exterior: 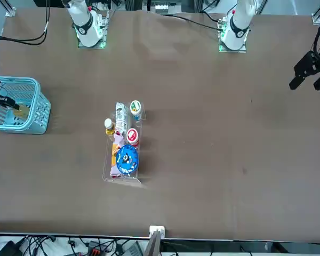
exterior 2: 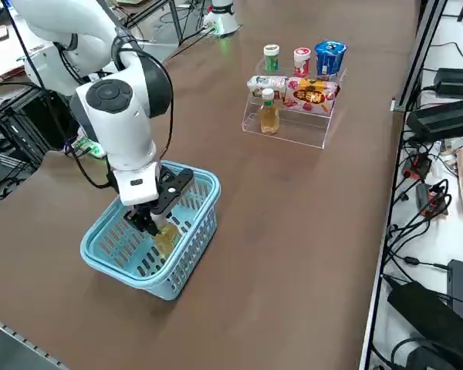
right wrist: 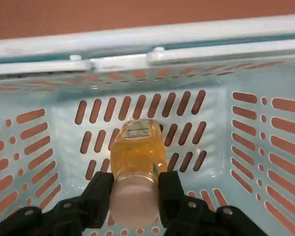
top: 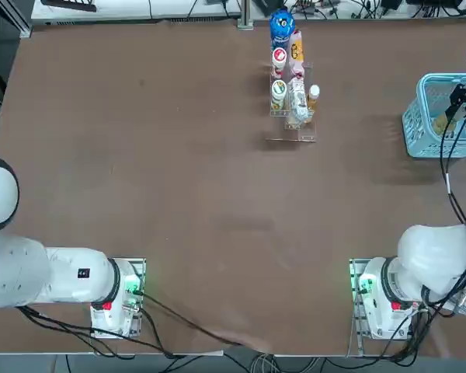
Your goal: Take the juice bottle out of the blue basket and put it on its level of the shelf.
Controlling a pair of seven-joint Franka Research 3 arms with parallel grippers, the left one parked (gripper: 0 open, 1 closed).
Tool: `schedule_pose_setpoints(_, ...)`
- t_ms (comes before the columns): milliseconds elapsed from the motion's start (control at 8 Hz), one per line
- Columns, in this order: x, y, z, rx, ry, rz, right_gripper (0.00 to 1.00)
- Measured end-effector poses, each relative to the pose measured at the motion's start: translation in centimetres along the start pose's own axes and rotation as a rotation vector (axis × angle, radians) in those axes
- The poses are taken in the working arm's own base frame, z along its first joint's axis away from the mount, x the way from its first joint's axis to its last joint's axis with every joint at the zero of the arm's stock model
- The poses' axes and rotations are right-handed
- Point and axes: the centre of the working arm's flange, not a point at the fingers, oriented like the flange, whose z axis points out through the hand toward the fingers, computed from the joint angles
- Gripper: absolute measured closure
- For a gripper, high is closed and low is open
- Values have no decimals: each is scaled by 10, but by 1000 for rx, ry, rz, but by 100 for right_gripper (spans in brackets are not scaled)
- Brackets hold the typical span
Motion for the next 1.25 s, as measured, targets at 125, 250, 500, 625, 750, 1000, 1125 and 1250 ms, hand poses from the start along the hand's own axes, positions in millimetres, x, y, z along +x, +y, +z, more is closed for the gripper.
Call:
schedule_pose_setpoints(125, 0, 0, 0, 0, 0, 0, 47)
schedule_pose_setpoints(250, 0, 0, -1, 0, 1, 0, 47)
schedule_pose_setpoints(500, 2, 1, -11, -4, 9, -1, 47)
schedule_pose_setpoints(625, 4, 2, -27, -3, 3, 0, 47)
schedule_pose_setpoints(750, 5, 3, -49, -1, -6, 1, 47)
schedule_pose_setpoints(1000, 6, 1, -101, 2, -18, -1, 47)
schedule_pose_setpoints(1125, 8, -4, -124, 1, -19, -11, 47)
schedule_pose_setpoints(1250, 13, -14, -142, -4, -13, -30, 47)
